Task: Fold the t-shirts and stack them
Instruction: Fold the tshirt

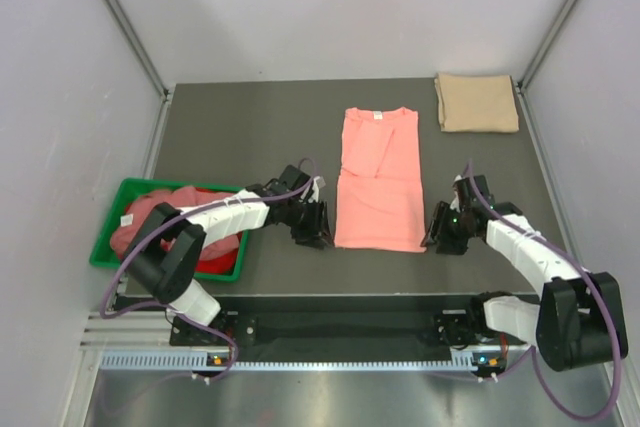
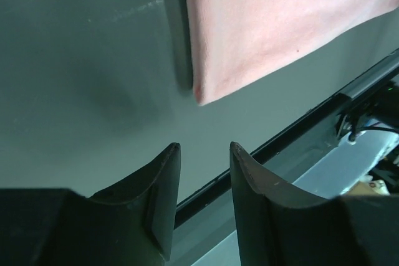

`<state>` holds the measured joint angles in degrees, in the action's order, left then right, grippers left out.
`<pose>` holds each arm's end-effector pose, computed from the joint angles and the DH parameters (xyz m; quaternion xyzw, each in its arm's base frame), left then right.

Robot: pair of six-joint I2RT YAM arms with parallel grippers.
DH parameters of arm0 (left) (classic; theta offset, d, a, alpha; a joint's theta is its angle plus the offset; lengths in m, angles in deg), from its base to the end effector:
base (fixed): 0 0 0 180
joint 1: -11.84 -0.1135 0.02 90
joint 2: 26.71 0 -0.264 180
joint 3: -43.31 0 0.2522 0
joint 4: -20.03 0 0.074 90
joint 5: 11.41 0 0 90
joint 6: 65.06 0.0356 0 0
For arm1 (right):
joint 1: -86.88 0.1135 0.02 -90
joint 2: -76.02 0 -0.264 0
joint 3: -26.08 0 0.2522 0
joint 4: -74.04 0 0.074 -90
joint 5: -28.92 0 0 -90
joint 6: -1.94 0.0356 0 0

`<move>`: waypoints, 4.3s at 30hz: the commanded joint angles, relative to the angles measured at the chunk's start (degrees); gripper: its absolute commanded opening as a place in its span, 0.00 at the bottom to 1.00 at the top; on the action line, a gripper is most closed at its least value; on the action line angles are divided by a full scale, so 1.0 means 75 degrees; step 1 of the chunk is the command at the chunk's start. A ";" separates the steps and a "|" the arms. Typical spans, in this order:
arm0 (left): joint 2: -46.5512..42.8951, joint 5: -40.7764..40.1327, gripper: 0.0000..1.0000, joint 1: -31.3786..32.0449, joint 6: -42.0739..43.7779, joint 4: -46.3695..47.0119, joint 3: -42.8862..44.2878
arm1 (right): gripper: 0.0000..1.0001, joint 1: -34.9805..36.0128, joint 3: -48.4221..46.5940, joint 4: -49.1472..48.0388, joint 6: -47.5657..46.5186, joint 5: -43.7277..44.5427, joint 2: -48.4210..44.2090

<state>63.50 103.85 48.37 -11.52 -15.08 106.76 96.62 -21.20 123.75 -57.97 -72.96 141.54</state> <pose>0.2290 -0.1885 0.1703 0.0537 0.9465 -0.3115 0.0645 0.1870 0.0395 0.1740 0.1530 0.9644 0.1603 0.1442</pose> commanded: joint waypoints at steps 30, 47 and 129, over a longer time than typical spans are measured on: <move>0.1191 -0.0225 0.00 0.0086 -0.1020 0.1511 -0.0286 | 0.00 0.0014 0.0977 -0.1359 0.0430 0.0036 0.0020; -0.1082 -0.3564 0.00 0.2417 -0.1899 -0.2227 0.1354 | 0.00 0.0014 -0.0370 0.2003 0.0934 0.0682 -0.3414; 0.2373 -0.2664 0.17 -0.0326 0.1991 -0.1010 0.5690 | 0.06 -0.0889 -0.3094 -0.4053 -0.0380 -0.1652 0.4708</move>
<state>84.05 87.59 42.78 2.64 -20.61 147.61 86.98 -50.42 100.56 -66.60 -87.89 182.89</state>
